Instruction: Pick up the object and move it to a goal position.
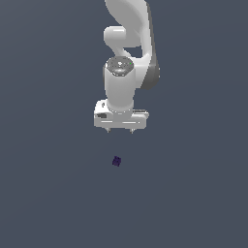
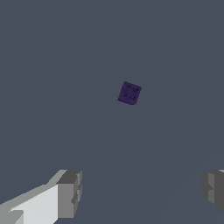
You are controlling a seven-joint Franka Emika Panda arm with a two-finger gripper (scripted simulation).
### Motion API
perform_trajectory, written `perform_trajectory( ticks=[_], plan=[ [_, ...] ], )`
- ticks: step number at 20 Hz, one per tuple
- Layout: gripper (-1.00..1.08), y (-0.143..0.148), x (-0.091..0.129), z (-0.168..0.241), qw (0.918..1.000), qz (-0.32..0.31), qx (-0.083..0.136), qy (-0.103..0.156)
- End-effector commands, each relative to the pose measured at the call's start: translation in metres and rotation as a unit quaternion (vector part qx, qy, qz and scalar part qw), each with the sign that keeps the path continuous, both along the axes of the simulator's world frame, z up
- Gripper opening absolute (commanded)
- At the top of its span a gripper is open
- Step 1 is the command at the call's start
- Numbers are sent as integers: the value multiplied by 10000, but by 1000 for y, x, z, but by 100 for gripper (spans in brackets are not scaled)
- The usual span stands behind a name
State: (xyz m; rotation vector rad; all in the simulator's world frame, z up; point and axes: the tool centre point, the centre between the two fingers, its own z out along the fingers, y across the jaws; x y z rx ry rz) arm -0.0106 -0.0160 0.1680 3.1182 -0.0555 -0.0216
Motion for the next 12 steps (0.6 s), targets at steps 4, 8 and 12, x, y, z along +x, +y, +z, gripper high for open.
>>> perform_trajectory(
  ticks=[4,8,12],
  plan=[
    [100,5,0,1,10000,64,-7,11],
    [100,23,-3,5,9995,307,-36,49],
    [100,28,-4,7,9992,393,-47,61]
  ],
)
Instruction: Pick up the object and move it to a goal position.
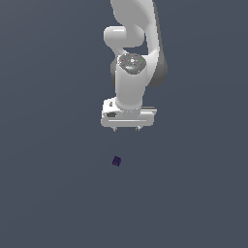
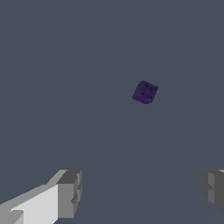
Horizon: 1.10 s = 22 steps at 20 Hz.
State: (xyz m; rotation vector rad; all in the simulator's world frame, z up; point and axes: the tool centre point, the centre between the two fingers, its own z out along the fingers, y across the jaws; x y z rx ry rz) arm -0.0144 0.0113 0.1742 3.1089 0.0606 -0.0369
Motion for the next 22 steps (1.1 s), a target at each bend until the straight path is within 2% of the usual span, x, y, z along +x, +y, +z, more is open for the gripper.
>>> perform_trajectory(
  ticks=[1,7,13,22],
  plan=[
    [100,0,0,0,10000,6,-3,4],
    [100,-4,8,-8,9998,-181,18,-10],
    [100,-12,28,-27,9981,-610,61,-41],
    [100,-33,65,-74,9880,-1535,120,-108]
  ],
)
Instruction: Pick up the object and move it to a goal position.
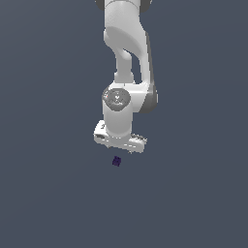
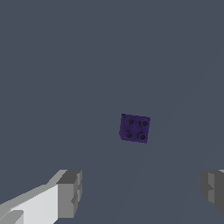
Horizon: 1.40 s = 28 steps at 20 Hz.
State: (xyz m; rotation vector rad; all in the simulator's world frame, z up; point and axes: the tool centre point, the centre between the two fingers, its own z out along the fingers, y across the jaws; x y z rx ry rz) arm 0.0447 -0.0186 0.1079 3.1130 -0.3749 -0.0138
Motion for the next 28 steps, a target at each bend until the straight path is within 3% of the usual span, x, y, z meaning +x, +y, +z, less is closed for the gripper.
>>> perform_trajectory(
  ticks=[1,10,17,28],
  plan=[
    [100,-5,8,-12,9997,-227,10,-19],
    [100,-15,22,-35,9980,-629,22,-48],
    [100,-15,21,-41,9980,-625,21,-43],
    [100,-15,21,-86,9979,-642,22,-48]
  ],
)
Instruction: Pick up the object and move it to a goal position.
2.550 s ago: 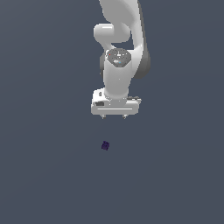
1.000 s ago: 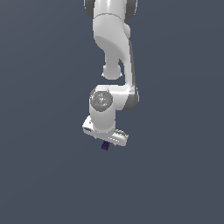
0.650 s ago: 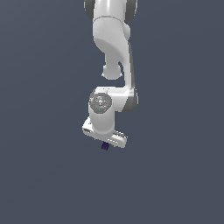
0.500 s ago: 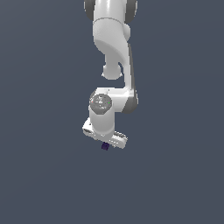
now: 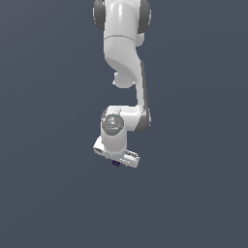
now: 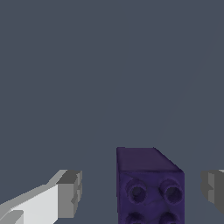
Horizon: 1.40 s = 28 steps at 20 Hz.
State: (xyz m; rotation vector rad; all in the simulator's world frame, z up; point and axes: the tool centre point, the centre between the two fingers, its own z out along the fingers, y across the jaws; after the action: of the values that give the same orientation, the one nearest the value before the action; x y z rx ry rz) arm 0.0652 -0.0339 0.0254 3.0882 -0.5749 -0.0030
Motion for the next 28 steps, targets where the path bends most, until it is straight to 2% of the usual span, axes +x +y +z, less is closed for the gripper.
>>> perform_trajectory(
  ticks=[1,3,4,18,28],
  plan=[
    [100,0,1,-4,10000,-1,0,-9],
    [100,0,2,-3,10000,-1,0,-9],
    [-100,0,2,-3,10000,-1,0,-9],
    [-100,3,3,0,10000,-36,-3,-41],
    [-100,31,13,36,9984,-406,-39,-401]
  ],
)
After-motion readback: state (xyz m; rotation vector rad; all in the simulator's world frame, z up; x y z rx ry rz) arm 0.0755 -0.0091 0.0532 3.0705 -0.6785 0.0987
